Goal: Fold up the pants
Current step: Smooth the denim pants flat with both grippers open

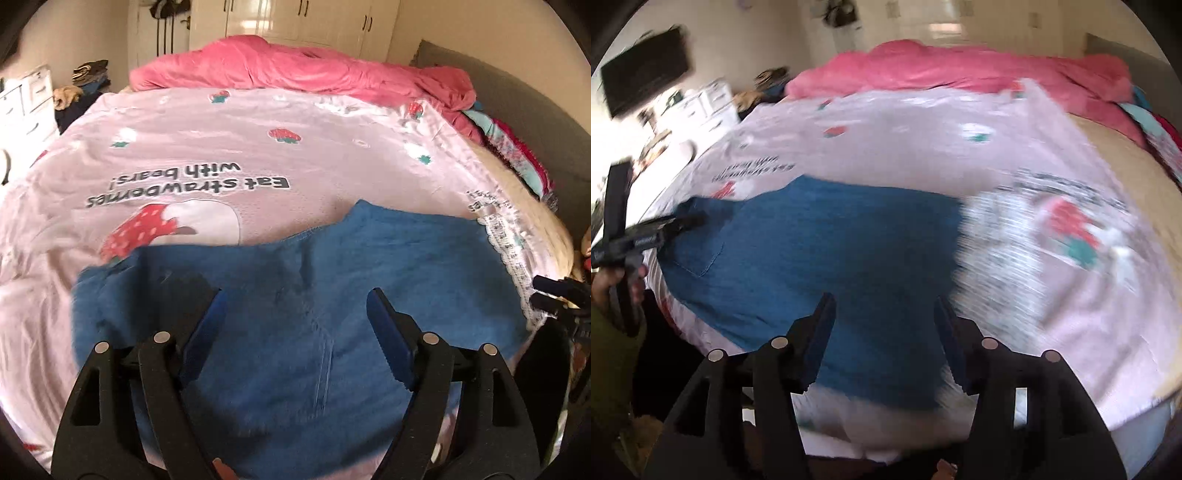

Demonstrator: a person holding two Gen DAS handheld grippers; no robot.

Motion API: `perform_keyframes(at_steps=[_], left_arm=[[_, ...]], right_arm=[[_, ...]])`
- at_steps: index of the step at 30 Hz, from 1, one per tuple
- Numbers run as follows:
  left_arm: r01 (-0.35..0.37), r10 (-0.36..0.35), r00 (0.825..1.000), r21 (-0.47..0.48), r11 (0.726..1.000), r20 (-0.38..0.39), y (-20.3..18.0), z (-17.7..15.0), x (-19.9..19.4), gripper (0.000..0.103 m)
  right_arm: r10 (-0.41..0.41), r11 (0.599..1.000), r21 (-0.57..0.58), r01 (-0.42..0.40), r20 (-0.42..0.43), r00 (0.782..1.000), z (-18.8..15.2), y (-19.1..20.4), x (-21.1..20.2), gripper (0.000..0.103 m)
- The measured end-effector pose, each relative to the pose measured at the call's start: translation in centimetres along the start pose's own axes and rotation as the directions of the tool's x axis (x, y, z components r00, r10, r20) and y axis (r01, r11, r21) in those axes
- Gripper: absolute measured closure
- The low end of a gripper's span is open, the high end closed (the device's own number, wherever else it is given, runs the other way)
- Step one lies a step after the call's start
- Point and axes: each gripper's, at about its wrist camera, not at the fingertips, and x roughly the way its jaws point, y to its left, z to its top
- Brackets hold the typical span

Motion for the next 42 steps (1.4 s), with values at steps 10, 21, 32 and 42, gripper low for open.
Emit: perform_keyframes(at_steps=[10, 21, 32, 42], left_arm=[[-0.051, 0.048, 0.997, -0.056, 0.997, -0.055, 3.2, -0.6, 3.4, 0.037], [-0.085, 0.085, 0.996, -0.005, 0.996, 0.001, 2.6, -1.6, 3.9, 0.036], [-0.051, 0.051, 0.997, -0.002, 0.999, 0.063, 0.1, -2.7, -1.6, 0.019], [-0.065, 0.076, 0.995, 0.157, 0.985, -0.064, -4.1, -6.5, 0.0, 0.015]], right_arm=[[-0.137, 0.987, 0.065, 0.146, -0.118, 0.984, 1.2, -2.9, 5.8, 0.035], [-0.098, 0.986, 0.128, 0.107, -0.074, 0.992, 0.4, -4.0, 5.5, 0.035], [-0.119, 0.962, 0.251, 0.103, 0.05, 0.992, -1.7, -6.0, -2.3, 0.026], [-0.06, 0.976, 0.212, 0.057, 0.005, 0.998, -4.4, -3.9, -2.7, 0.024]])
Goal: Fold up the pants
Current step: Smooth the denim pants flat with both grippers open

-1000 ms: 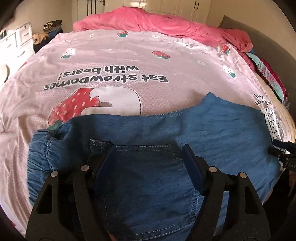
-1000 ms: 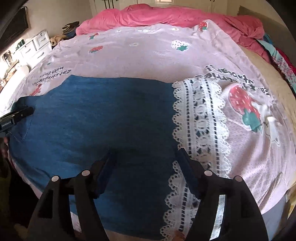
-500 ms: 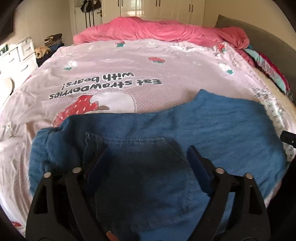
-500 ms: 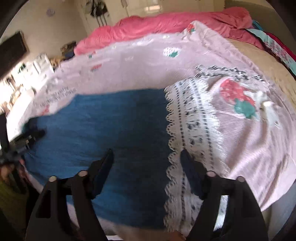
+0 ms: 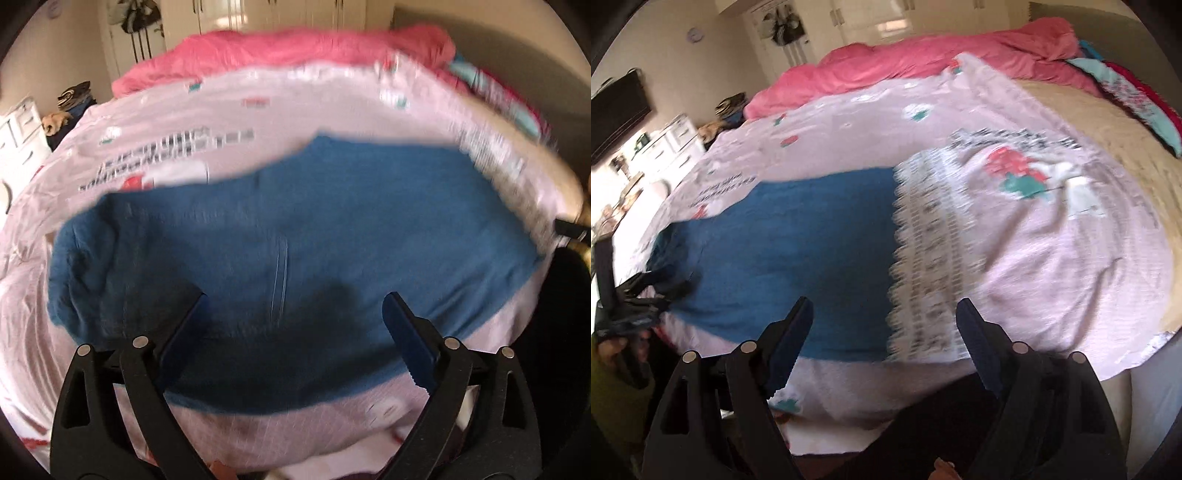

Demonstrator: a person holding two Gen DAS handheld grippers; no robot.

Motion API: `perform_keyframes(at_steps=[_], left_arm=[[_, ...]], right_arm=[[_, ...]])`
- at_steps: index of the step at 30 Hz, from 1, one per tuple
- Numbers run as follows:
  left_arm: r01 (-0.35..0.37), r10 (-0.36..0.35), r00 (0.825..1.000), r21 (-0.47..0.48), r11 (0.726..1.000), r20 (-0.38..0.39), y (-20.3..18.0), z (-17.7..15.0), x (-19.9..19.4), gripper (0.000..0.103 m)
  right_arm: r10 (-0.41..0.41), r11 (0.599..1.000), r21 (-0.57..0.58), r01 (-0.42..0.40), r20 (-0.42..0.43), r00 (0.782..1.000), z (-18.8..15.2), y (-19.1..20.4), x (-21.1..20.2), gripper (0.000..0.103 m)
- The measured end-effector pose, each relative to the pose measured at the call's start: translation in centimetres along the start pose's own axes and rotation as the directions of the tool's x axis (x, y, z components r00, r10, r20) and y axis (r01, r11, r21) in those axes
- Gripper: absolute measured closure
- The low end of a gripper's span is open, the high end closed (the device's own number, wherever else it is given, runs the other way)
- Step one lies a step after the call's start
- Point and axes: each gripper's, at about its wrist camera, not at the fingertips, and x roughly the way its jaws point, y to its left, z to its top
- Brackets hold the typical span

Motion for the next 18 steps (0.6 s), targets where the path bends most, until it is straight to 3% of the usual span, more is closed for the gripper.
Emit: perform_keyframes(at_steps=[1, 5, 13, 18], left_arm=[[-0.028, 0.028, 0.999, 0.023, 0.999, -0.022, -0.2, -0.6, 0.7, 0.015], [-0.026, 0.027, 0.999, 0.026, 0.999, -0.022, 0.0, -1.0, 1.0, 0.014], [-0.009, 0.01, 1.0, 0.022, 1.0, -0.016, -0.4, -0.9, -0.1, 0.013], [0.022, -0.023, 0.999, 0.049, 0.999, 0.029, -1.9, -0.1, -2.7, 0.012]], right_arm=[[-0.02, 1.0, -0.002, 0.02, -0.029, 0.999, -0.1, 0.2, 0.6, 0.024], [-0.057, 0.998, 0.017, 0.059, -0.103, 0.993, -0.8, -0.6, 2.6, 0.024], [0.036, 0.997, 0.067, -0.035, -0.015, 0.999, -0.9, -1.3, 0.0, 0.024], [0.01, 0.996, 0.087, -0.013, 0.028, 1.0, -0.5, -2.3, -2.0, 0.024]])
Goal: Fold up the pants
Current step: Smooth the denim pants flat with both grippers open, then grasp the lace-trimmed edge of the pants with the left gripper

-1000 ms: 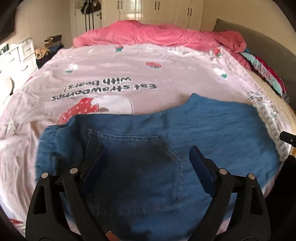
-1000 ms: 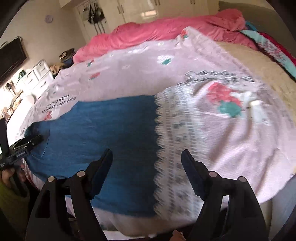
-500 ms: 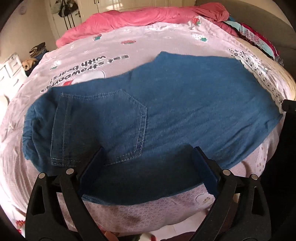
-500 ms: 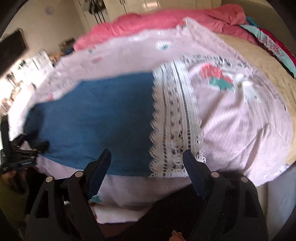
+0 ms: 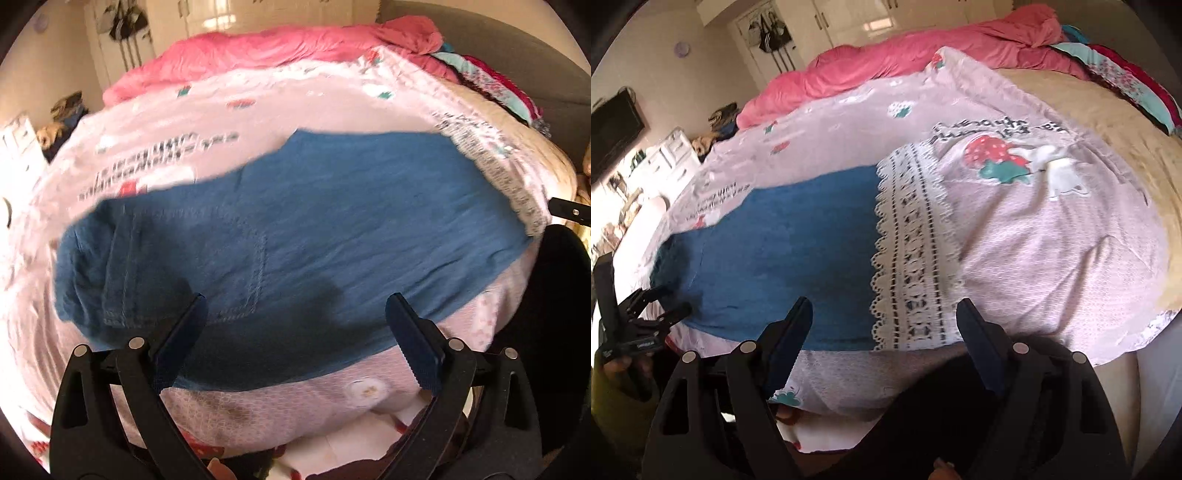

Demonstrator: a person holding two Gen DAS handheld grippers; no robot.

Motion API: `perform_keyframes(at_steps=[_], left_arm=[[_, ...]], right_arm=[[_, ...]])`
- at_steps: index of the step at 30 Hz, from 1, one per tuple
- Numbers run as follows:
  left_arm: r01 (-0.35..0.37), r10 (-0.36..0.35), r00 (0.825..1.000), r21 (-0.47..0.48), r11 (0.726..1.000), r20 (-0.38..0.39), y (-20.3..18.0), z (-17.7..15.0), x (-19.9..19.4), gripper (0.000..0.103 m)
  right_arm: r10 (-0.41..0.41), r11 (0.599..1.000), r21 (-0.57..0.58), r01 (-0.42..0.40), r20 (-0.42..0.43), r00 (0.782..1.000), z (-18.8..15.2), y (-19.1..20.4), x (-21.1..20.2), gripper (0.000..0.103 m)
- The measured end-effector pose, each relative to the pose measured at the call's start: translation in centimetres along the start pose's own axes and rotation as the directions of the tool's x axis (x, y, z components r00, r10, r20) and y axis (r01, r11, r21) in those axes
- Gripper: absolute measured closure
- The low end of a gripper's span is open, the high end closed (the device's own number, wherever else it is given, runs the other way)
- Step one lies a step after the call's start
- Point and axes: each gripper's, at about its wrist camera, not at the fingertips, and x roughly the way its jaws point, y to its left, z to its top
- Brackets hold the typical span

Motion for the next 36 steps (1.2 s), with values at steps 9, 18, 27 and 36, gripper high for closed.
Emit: perform_keyframes(at_steps=[9, 18, 27, 36], left_arm=[[0.072, -0.077, 0.994, 0.066, 0.995, 0.08, -3.3, 4.4, -2.2, 0.011], [0.16, -0.17, 0.984, 0.155, 0.975, 0.053, -7.8, 10.0, 0.6, 0.011], [0.216, -0.22, 0.975, 0.26, 0.941, -0.015, -13.1, 15.4, 5.6, 0.011], [0.266, -0.248, 0.964, 0.309, 0.913, -0.098, -17.0, 19.3, 11.5, 0.011]], right_arm=[[0.016, 0.999, 0.04, -0.016, 0.017, 1.0, -0.7, -1.4, 0.0, 0.024], [0.037, 0.994, 0.101, -0.039, 0.018, 0.999, -0.6, -2.5, 1.2, 0.024], [0.055, 0.989, 0.135, -0.057, 0.022, 0.998, 0.0, -3.1, 2.0, 0.024], [0.081, 0.987, 0.138, -0.079, -0.007, 0.997, 0.2, -3.5, 2.9, 0.023]])
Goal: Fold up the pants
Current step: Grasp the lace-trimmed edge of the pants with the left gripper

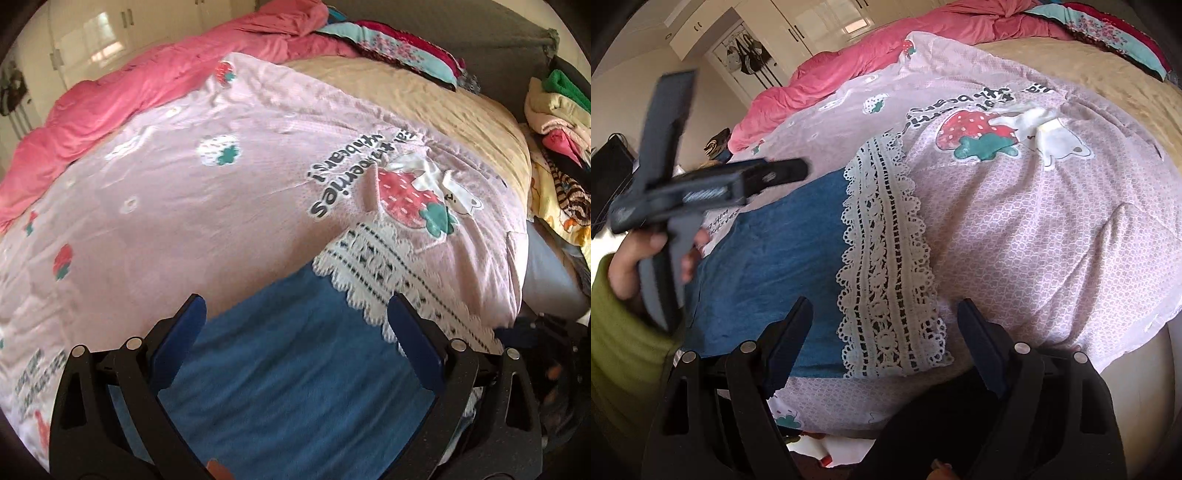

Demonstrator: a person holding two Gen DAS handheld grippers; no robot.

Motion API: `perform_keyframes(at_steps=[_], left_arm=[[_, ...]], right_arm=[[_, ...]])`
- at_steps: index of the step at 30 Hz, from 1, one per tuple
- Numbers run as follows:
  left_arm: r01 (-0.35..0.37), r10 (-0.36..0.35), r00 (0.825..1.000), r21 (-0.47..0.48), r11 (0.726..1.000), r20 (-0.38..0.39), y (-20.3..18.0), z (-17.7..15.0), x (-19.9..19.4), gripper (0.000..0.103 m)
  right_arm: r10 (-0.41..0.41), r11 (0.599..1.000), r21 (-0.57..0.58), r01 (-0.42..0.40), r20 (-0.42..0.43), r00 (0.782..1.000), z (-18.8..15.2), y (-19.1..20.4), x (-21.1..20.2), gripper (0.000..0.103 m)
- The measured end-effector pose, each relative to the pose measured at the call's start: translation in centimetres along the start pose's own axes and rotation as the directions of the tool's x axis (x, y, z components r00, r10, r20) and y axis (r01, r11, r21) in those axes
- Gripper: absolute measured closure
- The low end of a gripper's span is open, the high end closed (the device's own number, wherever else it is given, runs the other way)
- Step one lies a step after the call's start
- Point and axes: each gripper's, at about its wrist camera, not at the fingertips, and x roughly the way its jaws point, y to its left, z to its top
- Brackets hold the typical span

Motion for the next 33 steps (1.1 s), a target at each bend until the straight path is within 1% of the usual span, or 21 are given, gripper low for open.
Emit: perform_keyframes(at_steps=[2, 5, 6, 7, 8, 9, 10, 11, 12, 13, 17, 19, 20, 21, 22, 24, 26, 29, 32, 33], left_arm=[[0.01, -0.01, 1.0, 0.016, 1.0, 0.0, 0.0, 0.7, 0.9, 0.011], [0.027, -0.026, 0.999, 0.017, 1.0, -0.02, 0.4, 1.6, 2.5, 0.011], [0.032, -0.032, 0.999, 0.016, 0.999, -0.024, 0.5, 1.7, 2.7, 0.011], [0.044, -0.044, 0.999, 0.016, 0.999, -0.03, 0.6, 1.8, 3.2, 0.011], [0.054, -0.054, 0.998, 0.017, 0.998, -0.035, 0.6, 1.9, 3.5, 0.013], [0.067, -0.066, 0.997, 0.014, 0.998, -0.041, 0.7, 2.0, 3.9, 0.018], [0.09, -0.089, 0.995, 0.01, 0.996, -0.048, 0.7, 2.1, 4.3, 0.027], [0.104, -0.103, 0.993, 0.006, 0.995, -0.056, 0.8, 2.1, 4.7, 0.035], [0.122, -0.122, 0.99, -0.001, 0.993, -0.071, 0.9, 2.1, 5.2, 0.05], [0.153, -0.154, 0.984, -0.009, 0.988, -0.089, 1.0, 2.1, 5.8, 0.053], [0.197, -0.197, 0.976, -0.012, 0.98, -0.089, 1.3, 2.1, 6.8, 0.053], [0.231, -0.232, 0.969, -0.024, 0.973, -0.088, 1.6, 2.2, 7.1, 0.053], [0.247, -0.249, 0.965, -0.028, 0.969, -0.087, 1.7, 2.2, 7.3, 0.053], [0.268, -0.271, 0.959, -0.036, 0.963, -0.087, 1.8, 2.2, 7.4, 0.058], [0.304, -0.307, 0.947, -0.049, 0.951, -0.092, 2.0, 2.1, 7.5, 0.067], [0.353, -0.355, 0.931, -0.042, 0.935, -0.086, 1.9, 1.8, 7.4, 0.072], [0.357, -0.357, 0.93, -0.023, 0.934, -0.09, 1.8, 1.7, 7.5, 0.072], [0.374, -0.375, 0.921, -0.031, 0.927, -0.107, 1.7, 1.7, 8.0, 0.07], [0.386, -0.388, 0.914, -0.042, 0.922, -0.12, 1.6, 1.7, 8.4, 0.071], [0.382, -0.384, 0.915, -0.037, 0.923, -0.12, 1.6, 1.6, 8.4, 0.072]], right_arm=[[0.005, 1.0, -0.004, -0.005, -0.007, 1.0, 0.1, 0.0, 0.2, 0.023], [-0.006, 1.0, -0.01, 0.006, -0.024, 1.0, 0.2, 0.0, 0.6, 0.027], [-0.007, 1.0, -0.015, 0.006, -0.031, 0.999, 0.3, 0.0, 0.8, 0.036], [-0.003, 1.0, -0.02, 0.002, -0.038, 0.999, 0.3, 0.1, 1.0, 0.05], [-0.003, 1.0, -0.021, 0.002, -0.045, 0.999, 0.3, 0.1, 1.3, 0.053], [-0.007, 1.0, -0.016, 0.006, -0.046, 0.999, 0.4, 0.0, 1.4, 0.057], [0.001, 1.0, -0.01, -0.001, -0.038, 0.999, 0.4, -0.1, 1.3, 0.06], [0.014, 1.0, -0.01, -0.014, -0.031, 0.999, 0.4, -0.1, 1.2, 0.061], [0.016, 1.0, -0.008, -0.017, -0.033, 0.999, 0.4, -0.1, 1.2, 0.061], [0.013, 1.0, -0.005, -0.013, -0.039, 0.999, 0.4, -0.2, 1.4, 0.061], [0.021, 1.0, 0.008, -0.021, -0.044, 0.999, 0.9, -0.2, 1.8, 0.06], [0.034, 0.999, -0.005, -0.034, -0.038, 0.999, 1.1, 0.1, 2.0, 0.062], [0.038, 0.999, -0.01, -0.038, -0.036, 0.999, 1.2, 0.2, 2.0, 0.066], [0.038, 0.999, -0.014, -0.039, -0.036, 0.999, 1.2, 0.2, 2.1, 0.073], [0.045, 0.999, -0.015, -0.046, -0.039, 0.998, 1.2, 0.2, 2.2, 0.075], [0.05, 0.999, -0.008, -0.05, -0.046, 0.998, 1.2, 0.1, 2.3, 0.075], [0.047, 0.999, -0.001, -0.047, -0.065, 0.997, 1.2, 0.1, 2.7, 0.072], [0.033, 0.999, -0.006, -0.034, -0.089, 0.995, 1.5, 0.3, 3.3, 0.068], [0.026, 1.0, -0.015, -0.027, -0.1, 0.995, 1.6, 0.6, 3.7, 0.068], [0.027, 0.999, -0.017, -0.028, -0.101, 0.995, 1.6, 0.7, 3.8, 0.068]])
